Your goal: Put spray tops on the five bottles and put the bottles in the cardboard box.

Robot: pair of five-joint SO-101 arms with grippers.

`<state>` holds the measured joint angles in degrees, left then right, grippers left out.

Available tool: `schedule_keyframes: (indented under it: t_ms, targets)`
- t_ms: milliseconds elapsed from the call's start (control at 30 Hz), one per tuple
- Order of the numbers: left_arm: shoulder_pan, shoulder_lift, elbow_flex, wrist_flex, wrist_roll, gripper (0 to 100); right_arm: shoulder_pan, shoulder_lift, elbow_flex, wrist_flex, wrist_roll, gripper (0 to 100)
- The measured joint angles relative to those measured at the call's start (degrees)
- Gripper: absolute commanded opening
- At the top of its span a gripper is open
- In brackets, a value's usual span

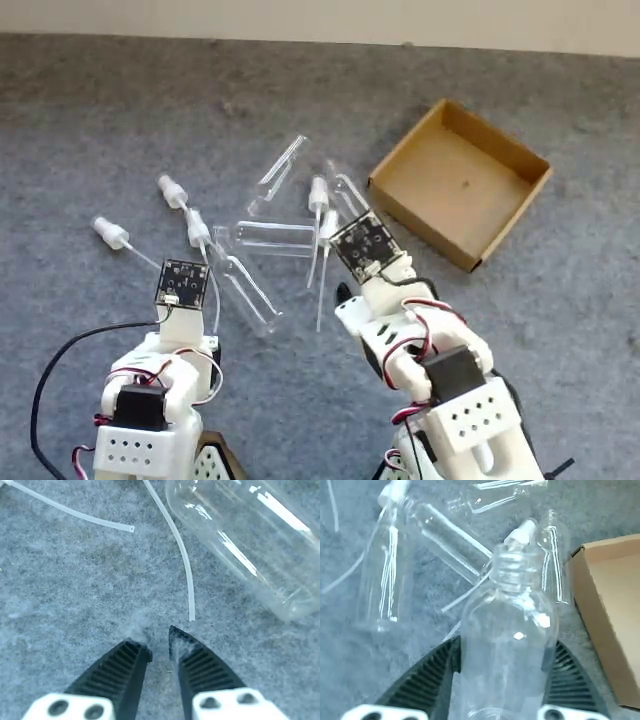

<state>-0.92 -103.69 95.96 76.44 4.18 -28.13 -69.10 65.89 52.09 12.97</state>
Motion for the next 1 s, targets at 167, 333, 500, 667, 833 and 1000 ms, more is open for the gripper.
schedule_keyframes:
  t_ms: [167,333,500,667,833,1000]
  targets:
    - [0.0,0.0,0.0,0.0,0.0,1,6.1,0.0,7.3,-10.8,-9.4,19.1]
    - [-2.2,0.0,0.0,-1.0,-3.5,1,8.8,0.0,12.7,-14.3,-12.9,19.1]
    - [-11.8,0.1,-5.1,-1.1,-16.7,1,9.0,0.0,14.5,-16.3,-15.3,19.1]
    - [-19.2,-0.2,-15.7,-0.4,-24.1,1,9.1,-0.2,18.3,-21.5,-15.5,19.1]
    - [-19.8,4.4,-23.6,-0.3,-26.2,1,9.1,-0.2,21.5,-24.2,-15.5,19.1]
    - [-19.8,22.6,-35.5,-0.3,-21.0,1,9.1,-0.3,21.9,-25.1,-15.5,19.1]
